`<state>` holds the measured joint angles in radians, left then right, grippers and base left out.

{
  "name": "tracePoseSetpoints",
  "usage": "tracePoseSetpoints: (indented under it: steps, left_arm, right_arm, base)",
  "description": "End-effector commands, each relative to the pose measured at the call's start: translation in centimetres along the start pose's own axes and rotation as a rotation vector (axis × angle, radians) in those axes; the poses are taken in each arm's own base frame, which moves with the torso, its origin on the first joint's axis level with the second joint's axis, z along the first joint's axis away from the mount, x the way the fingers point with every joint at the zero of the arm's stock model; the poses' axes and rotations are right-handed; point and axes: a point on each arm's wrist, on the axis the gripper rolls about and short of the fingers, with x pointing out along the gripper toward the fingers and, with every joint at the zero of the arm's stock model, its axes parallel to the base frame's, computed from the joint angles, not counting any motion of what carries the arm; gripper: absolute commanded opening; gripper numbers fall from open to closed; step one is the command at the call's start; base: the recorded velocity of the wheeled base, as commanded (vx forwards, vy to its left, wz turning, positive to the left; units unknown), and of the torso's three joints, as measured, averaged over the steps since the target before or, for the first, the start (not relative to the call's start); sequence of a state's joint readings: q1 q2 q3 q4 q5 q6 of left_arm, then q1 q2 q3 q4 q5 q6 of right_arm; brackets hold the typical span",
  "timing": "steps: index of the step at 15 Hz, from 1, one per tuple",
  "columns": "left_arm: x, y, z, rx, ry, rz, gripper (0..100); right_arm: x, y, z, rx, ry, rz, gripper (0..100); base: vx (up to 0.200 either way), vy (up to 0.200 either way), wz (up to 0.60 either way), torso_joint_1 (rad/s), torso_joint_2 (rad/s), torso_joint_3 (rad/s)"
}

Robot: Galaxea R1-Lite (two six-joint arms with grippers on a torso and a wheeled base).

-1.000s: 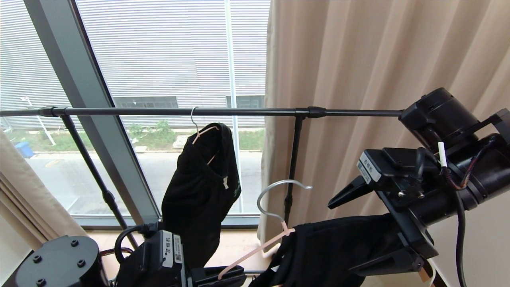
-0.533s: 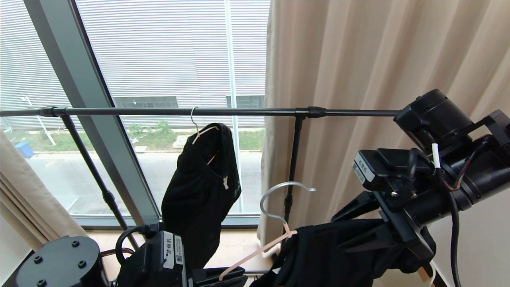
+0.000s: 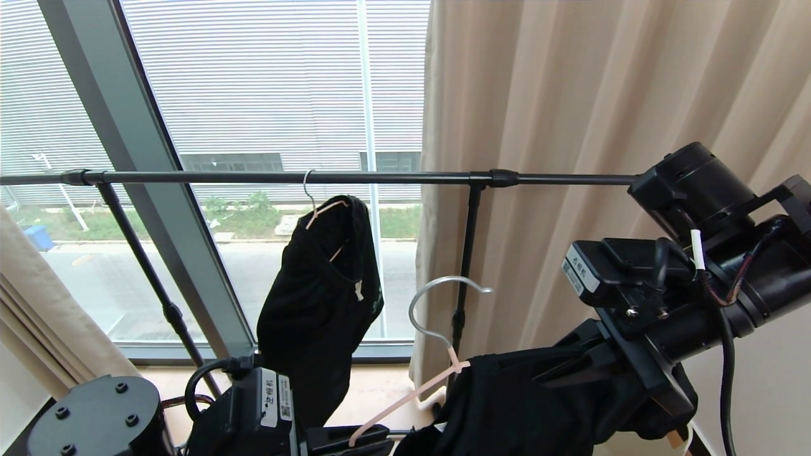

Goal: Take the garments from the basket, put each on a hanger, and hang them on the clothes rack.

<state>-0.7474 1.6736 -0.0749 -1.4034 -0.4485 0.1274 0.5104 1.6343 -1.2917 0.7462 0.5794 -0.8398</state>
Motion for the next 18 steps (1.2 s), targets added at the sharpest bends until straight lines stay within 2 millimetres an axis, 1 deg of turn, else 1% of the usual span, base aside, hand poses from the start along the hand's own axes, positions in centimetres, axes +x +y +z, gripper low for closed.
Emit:
tracePoseSetpoints:
  steps: [1,3,6,8,10,11,14,15,16,18]
  left_arm:
    - [0.0,0.0,0.0,-0.001,0.002,0.001,100]
    - [0.0,0.0,0.0,-0.001,0.001,0.002,100]
    - [-0.6,-0.1,0.1,0.0,-0.038,0.015,100]
    - [-0.9,-0.1,0.5,-0.031,-0.08,0.021,100]
    - [-1.3,0.1,1.3,-0.114,-0.14,0.04,100]
    - [-1.6,1.0,1.5,-0.161,-0.158,0.083,100]
    - [-2.0,3.9,2.3,-0.402,-0.233,0.176,100]
    - [-1.9,4.7,2.6,-0.431,-0.254,0.193,100]
    - [-1.6,6.2,2.2,-0.528,-0.205,0.238,100]
    - [-0.7,7.2,1.9,-0.62,-0.106,0.262,100]
  right_arm:
    - [-0.2,0.2,0.1,-0.006,-0.005,-0.005,0]
    - [-0.2,0.2,0.1,-0.006,-0.005,-0.005,0]
    - [-0.2,0.4,-0.2,-0.002,-0.001,0.0,0]
    - [-0.2,0.5,-0.3,0.003,0.002,0.001,0]
    - [-0.7,1.0,-0.5,-0.001,-0.004,-0.008,0]
    - [-0.9,1.2,-0.6,-0.001,-0.005,-0.009,0]
    - [-1.6,2.2,-0.8,-0.009,-0.014,-0.02,0]
    - [-1.8,2.4,-0.8,-0.013,-0.019,-0.023,0]
    - [-2.2,2.8,-1.0,-0.015,-0.025,-0.031,0]
    - [-2.8,3.4,-0.9,-0.025,-0.037,-0.045,0]
  base:
    - [0.0,0.0,0.0,0.0,0.0,0.0]
    - [0.0,0.0,0.0,0.0,0.0,0.0]
    - [0.0,0.0,0.0,0.0,0.0,0.0]
    - [0.0,0.0,0.0,0.0,0.0,0.0]
    - [0.0,0.0,0.0,0.0,0.0,0.0]
    - [0.0,0.0,0.0,0.0,0.0,0.0]
    - [0.0,0.0,0.0,0.0,0.0,0.0]
    - [0.0,0.0,0.0,0.0,0.0,0.0]
    - [0.0,0.0,0.0,0.0,0.0,0.0]
    - [0.0,0.0,0.0,0.0,0.0,0.0]
